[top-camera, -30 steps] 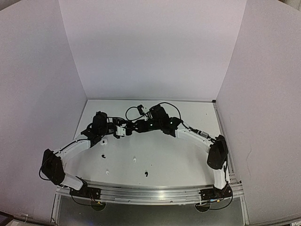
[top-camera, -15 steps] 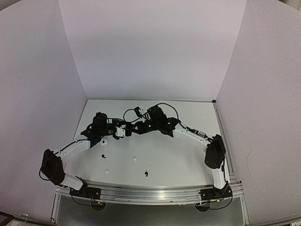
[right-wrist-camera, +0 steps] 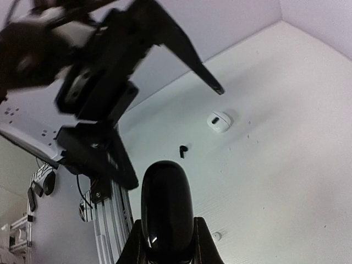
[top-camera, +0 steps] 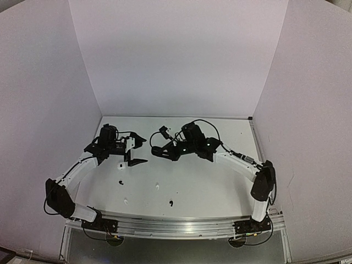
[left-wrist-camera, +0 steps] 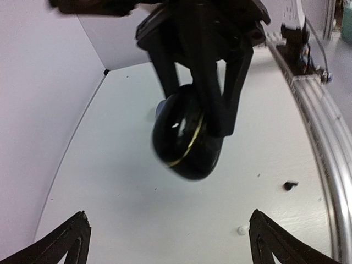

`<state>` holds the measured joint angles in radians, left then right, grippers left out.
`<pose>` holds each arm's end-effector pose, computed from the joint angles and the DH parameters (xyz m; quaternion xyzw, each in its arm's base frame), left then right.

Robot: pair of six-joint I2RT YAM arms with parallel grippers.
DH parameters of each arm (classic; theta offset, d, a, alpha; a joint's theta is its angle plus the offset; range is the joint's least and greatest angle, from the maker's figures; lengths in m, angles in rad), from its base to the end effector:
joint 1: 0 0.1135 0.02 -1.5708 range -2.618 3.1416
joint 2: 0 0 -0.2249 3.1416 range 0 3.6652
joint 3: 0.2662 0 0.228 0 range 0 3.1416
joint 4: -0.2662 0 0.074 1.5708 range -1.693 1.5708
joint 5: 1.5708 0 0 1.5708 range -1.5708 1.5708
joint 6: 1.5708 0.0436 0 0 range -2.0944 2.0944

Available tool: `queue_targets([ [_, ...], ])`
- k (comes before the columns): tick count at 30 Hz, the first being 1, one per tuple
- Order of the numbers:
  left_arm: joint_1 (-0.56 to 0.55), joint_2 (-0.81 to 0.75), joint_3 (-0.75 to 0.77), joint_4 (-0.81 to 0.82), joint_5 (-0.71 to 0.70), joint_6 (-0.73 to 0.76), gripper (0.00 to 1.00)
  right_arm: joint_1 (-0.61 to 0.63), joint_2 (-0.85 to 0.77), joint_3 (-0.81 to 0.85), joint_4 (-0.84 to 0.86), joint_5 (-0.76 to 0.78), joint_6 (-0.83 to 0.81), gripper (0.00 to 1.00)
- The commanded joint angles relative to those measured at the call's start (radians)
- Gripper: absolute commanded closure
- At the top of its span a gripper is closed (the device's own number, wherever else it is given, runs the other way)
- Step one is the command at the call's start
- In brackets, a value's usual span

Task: Insert the wireless bluetooth earbuds into the charging case
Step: Pass from the right arm to the left

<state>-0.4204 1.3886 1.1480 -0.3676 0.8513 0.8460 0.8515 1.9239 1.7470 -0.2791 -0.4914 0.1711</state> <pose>0.2527 -0.1489 0.2818 0.6318 0.5377 -0.2687 0.4894 0.2651 0.3339 0.2953 -0.3960 0.7330 0.4311 0.3465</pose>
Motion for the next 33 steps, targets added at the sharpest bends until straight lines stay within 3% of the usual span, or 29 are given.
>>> queue_targets([
  [1,0.035,-0.039,0.086,-0.111,0.322,-0.261,0.04,-0.003,-0.133,0.000,0.033,-0.127,-0.204,1.00],
  [4,0.035,-0.034,0.079,-0.054,0.420,-0.372,0.19,0.000,-0.132,0.029,0.035,-0.123,-0.233,1.00],
  [7,0.032,-0.049,0.038,0.146,0.425,-0.534,0.37,0.009,-0.115,0.064,0.036,-0.112,-0.257,1.00],
  [9,0.030,-0.059,0.009,0.299,0.413,-0.620,0.44,0.018,-0.106,0.080,0.037,-0.104,-0.281,1.00],
  [19,0.016,-0.034,0.011,0.363,0.463,-0.641,0.46,0.044,-0.058,0.126,0.038,-0.065,-0.337,1.00],
  [26,0.012,-0.021,0.018,0.363,0.475,-0.642,0.64,0.047,-0.038,0.157,0.039,-0.057,-0.332,1.00],
  [33,0.013,-0.019,0.027,0.326,0.477,-0.622,0.62,0.047,-0.038,0.165,0.042,-0.034,-0.331,1.00],
])
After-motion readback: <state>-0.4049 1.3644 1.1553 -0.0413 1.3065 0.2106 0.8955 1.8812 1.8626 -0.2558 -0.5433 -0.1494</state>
